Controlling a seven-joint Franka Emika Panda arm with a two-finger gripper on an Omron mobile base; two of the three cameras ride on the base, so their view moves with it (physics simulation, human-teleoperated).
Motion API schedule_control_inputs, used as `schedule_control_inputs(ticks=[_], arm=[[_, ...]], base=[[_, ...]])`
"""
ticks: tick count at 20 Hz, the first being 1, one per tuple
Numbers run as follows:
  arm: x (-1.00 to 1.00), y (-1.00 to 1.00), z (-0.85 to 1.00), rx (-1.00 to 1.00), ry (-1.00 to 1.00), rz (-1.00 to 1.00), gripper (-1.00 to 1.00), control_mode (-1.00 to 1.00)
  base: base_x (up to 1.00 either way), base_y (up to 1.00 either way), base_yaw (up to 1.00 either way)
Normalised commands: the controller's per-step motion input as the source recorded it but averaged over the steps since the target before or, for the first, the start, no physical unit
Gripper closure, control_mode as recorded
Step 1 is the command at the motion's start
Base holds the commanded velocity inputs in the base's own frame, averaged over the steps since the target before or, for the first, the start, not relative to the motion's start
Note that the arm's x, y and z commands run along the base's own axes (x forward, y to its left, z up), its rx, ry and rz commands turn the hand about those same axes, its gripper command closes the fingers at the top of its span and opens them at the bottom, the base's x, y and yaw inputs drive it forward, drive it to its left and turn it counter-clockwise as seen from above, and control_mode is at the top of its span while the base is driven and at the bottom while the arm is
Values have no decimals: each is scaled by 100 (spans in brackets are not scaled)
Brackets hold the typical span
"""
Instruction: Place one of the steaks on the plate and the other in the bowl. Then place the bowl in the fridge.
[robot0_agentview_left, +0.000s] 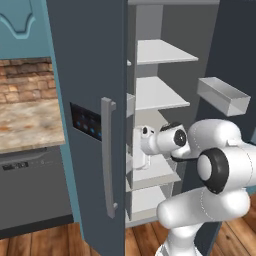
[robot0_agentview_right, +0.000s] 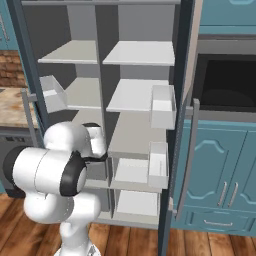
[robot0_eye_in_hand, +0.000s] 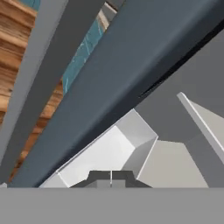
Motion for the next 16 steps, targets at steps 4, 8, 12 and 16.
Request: schedule_control_inputs(ticks=[4, 8, 12, 16], arm=[[49, -6, 59, 13, 32, 32, 100, -100], [49, -31, 55, 18, 36, 36, 100, -100], [47, -53, 54, 23, 33, 38, 100, -100], [52, -65, 47, 27, 24, 39, 100, -100]], base=[[0, 0, 0], [0, 0, 0], [0, 0, 0], [0, 0, 0]])
